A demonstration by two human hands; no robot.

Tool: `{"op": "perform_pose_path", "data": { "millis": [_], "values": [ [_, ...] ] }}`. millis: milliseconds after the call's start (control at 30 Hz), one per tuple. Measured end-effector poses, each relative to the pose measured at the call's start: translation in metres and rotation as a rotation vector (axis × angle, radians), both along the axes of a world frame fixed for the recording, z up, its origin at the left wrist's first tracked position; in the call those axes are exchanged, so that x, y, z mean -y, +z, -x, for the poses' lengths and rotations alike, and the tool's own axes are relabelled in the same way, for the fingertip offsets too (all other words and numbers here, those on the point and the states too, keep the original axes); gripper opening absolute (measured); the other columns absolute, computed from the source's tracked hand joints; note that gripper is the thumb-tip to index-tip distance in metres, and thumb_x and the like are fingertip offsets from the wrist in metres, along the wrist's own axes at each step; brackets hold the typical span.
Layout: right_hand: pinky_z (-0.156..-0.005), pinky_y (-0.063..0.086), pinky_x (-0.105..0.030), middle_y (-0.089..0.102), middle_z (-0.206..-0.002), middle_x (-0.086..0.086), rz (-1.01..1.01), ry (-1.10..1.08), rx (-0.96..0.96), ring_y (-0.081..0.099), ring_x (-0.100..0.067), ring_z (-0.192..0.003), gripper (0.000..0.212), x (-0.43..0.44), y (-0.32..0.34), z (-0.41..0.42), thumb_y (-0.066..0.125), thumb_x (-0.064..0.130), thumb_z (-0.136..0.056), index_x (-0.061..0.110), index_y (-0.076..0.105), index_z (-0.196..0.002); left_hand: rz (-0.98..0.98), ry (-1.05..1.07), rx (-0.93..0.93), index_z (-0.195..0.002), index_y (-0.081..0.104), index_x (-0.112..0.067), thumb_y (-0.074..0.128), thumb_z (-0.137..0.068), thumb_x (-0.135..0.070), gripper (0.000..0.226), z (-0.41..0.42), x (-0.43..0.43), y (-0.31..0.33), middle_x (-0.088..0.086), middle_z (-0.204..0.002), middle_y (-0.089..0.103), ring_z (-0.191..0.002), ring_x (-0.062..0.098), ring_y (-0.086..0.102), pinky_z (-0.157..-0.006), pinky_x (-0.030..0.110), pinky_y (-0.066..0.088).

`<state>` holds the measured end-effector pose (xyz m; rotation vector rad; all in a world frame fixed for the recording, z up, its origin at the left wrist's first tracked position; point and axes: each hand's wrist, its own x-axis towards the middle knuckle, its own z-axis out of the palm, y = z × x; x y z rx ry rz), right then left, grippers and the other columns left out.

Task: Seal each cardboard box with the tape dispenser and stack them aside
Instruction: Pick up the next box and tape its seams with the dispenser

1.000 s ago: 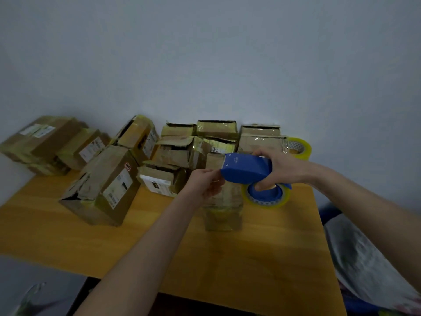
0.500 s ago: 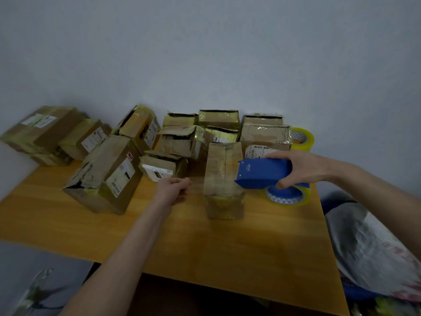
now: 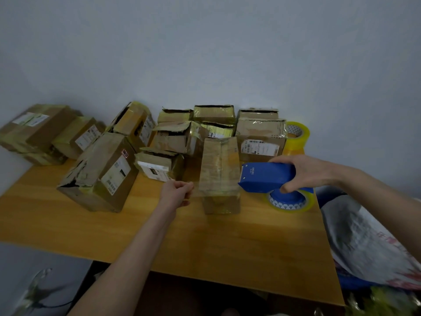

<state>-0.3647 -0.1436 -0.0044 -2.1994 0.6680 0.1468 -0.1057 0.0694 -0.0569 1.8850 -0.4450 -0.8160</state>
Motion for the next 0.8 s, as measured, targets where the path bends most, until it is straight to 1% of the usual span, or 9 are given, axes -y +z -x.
{"op": "perform_pose_path", "data": {
  "millis": [67,167,233,300,400,467,600,733,800],
  "values": [
    [-0.077,0.054,-0.023,0.060,-0.110,0.008,-0.011,0.008,0.005,0.063,-0.011,-0.095,0.061,-0.002,0.000,-0.001,0.080,0.027,-0.068,0.038,0.050,-0.120,0.001,0.002,0.003,-0.092,0.066,-0.001,0.062,-0.092,-0.013,0.013,-0.002,-0.001,-0.001,0.004,-0.074,0.058,-0.067,0.013,0.054,-0.056,0.023,0.050],
    [-0.077,0.053,-0.021,0.060,-0.110,0.010,-0.031,0.007,0.011,0.063,-0.009,-0.094,0.061,-0.002,0.002,-0.002,0.078,0.028,-0.067,0.039,0.049,-0.119,0.003,0.002,-0.001,-0.094,0.066,-0.001,0.062,-0.092,-0.014,0.013,-0.005,-0.003,-0.002,0.004,-0.077,0.058,-0.071,0.013,0.054,-0.057,0.023,0.049],
    [-0.081,0.054,-0.025,0.060,-0.111,0.009,-0.031,0.013,0.001,0.063,-0.010,-0.096,0.065,-0.002,0.004,0.000,0.078,0.030,-0.065,0.039,0.048,-0.122,0.002,0.010,0.002,-0.093,0.066,-0.003,0.062,-0.092,-0.014,0.013,-0.006,-0.004,-0.004,0.004,-0.079,0.059,-0.072,0.012,0.055,-0.056,0.023,0.049],
    [-0.084,0.054,-0.027,0.059,-0.113,0.010,-0.023,0.019,-0.016,0.061,-0.011,-0.098,0.065,-0.002,0.004,0.002,0.081,0.023,-0.070,0.038,0.047,-0.125,-0.004,0.024,0.016,-0.089,0.066,-0.005,0.063,-0.091,-0.015,0.011,-0.009,-0.005,-0.005,0.003,-0.078,0.059,-0.071,0.011,0.055,-0.055,0.022,0.050],
    [-0.084,0.052,-0.027,0.058,-0.113,0.009,0.008,0.026,-0.027,0.059,-0.010,-0.099,0.062,-0.001,0.001,0.004,0.080,0.015,-0.075,0.037,0.047,-0.123,-0.006,-0.002,0.060,-0.081,0.065,-0.008,0.063,-0.091,-0.014,0.012,-0.010,-0.003,-0.005,0.002,-0.075,0.058,-0.069,0.010,0.055,-0.054,0.022,0.052],
    [-0.084,0.052,-0.027,0.057,-0.113,0.008,0.018,0.023,-0.037,0.059,-0.010,-0.099,0.062,-0.001,0.001,0.004,0.080,0.014,-0.075,0.037,0.047,-0.122,0.005,-0.006,0.072,-0.081,0.065,-0.008,0.063,-0.091,-0.014,0.012,-0.009,-0.001,-0.005,0.002,-0.074,0.058,-0.067,0.009,0.054,-0.052,0.021,0.052],
    [-0.078,0.050,-0.020,0.057,-0.111,0.011,0.024,0.012,-0.040,0.058,-0.008,-0.098,0.062,-0.001,-0.001,0.003,0.079,0.015,-0.075,0.038,0.046,-0.122,0.011,-0.005,0.089,-0.085,0.066,-0.005,0.062,-0.092,-0.014,0.012,-0.009,-0.001,-0.007,0.002,-0.074,0.058,-0.069,0.010,0.055,-0.053,0.021,0.052],
    [-0.079,0.049,-0.020,0.058,-0.111,0.009,0.039,0.009,-0.052,0.058,-0.008,-0.098,0.061,-0.001,-0.006,0.000,0.079,0.016,-0.075,0.038,0.047,-0.122,0.006,-0.018,0.100,-0.087,0.065,-0.004,0.061,-0.092,-0.013,0.011,-0.010,0.000,-0.010,0.003,-0.076,0.058,-0.072,0.011,0.055,-0.056,0.023,0.052],
    [-0.081,0.050,-0.023,0.057,-0.111,0.008,0.050,0.005,-0.073,0.057,-0.008,-0.098,0.062,-0.002,-0.010,-0.002,0.079,0.016,-0.074,0.037,0.046,-0.123,-0.008,-0.018,0.097,-0.087,0.065,-0.005,0.061,-0.092,-0.014,0.011,-0.010,0.001,-0.012,0.003,-0.076,0.058,-0.071,0.011,0.055,-0.058,0.025,0.053]
  ]
}}
